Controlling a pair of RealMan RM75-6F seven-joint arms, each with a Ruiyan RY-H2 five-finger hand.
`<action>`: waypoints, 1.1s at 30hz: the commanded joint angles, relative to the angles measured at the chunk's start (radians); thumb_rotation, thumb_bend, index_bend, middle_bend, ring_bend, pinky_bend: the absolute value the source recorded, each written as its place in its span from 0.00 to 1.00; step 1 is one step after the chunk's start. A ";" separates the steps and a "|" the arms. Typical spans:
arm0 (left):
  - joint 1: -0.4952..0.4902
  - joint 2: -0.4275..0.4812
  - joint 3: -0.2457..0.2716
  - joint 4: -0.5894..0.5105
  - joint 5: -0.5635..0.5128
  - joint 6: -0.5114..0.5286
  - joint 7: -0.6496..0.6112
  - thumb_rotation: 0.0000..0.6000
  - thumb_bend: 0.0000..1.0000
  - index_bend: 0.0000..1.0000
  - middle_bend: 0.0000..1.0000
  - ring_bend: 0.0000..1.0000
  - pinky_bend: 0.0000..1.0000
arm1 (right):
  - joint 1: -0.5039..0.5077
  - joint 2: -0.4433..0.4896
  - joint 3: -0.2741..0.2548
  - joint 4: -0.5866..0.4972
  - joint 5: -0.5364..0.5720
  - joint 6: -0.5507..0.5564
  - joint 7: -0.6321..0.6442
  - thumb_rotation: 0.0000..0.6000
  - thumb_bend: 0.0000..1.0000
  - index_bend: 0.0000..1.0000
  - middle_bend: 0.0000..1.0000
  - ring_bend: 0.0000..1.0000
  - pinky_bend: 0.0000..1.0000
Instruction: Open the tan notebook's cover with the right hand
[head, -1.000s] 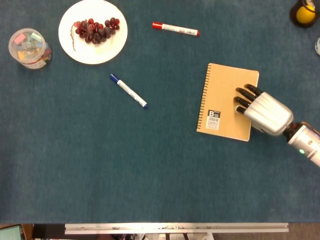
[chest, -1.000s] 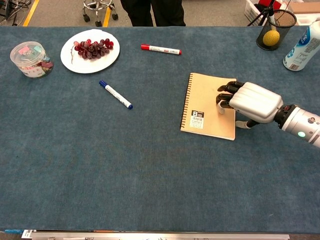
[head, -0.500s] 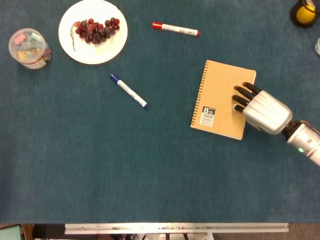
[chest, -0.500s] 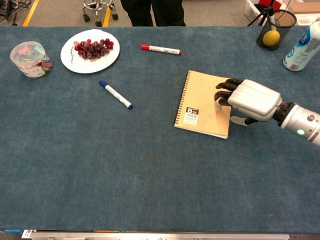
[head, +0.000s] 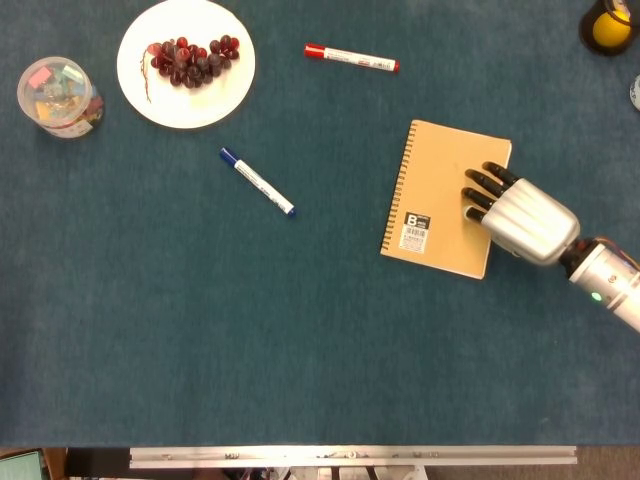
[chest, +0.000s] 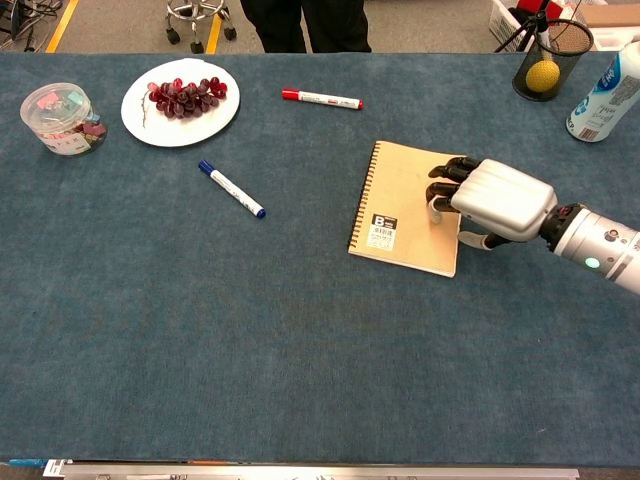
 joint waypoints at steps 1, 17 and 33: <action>0.001 0.001 0.001 0.001 0.001 0.001 -0.003 1.00 0.41 0.25 0.14 0.18 0.11 | 0.002 -0.012 -0.001 0.020 -0.007 0.011 -0.007 1.00 0.28 0.42 0.32 0.14 0.18; 0.000 0.005 0.006 0.003 0.005 -0.009 -0.018 1.00 0.41 0.25 0.14 0.18 0.11 | -0.018 -0.061 -0.008 0.118 -0.011 0.069 0.025 1.00 0.28 0.33 0.30 0.14 0.18; 0.001 0.010 0.009 0.000 0.004 -0.010 -0.022 1.00 0.41 0.25 0.14 0.18 0.11 | -0.012 -0.112 -0.006 0.193 -0.005 0.076 0.048 1.00 0.28 0.32 0.29 0.14 0.18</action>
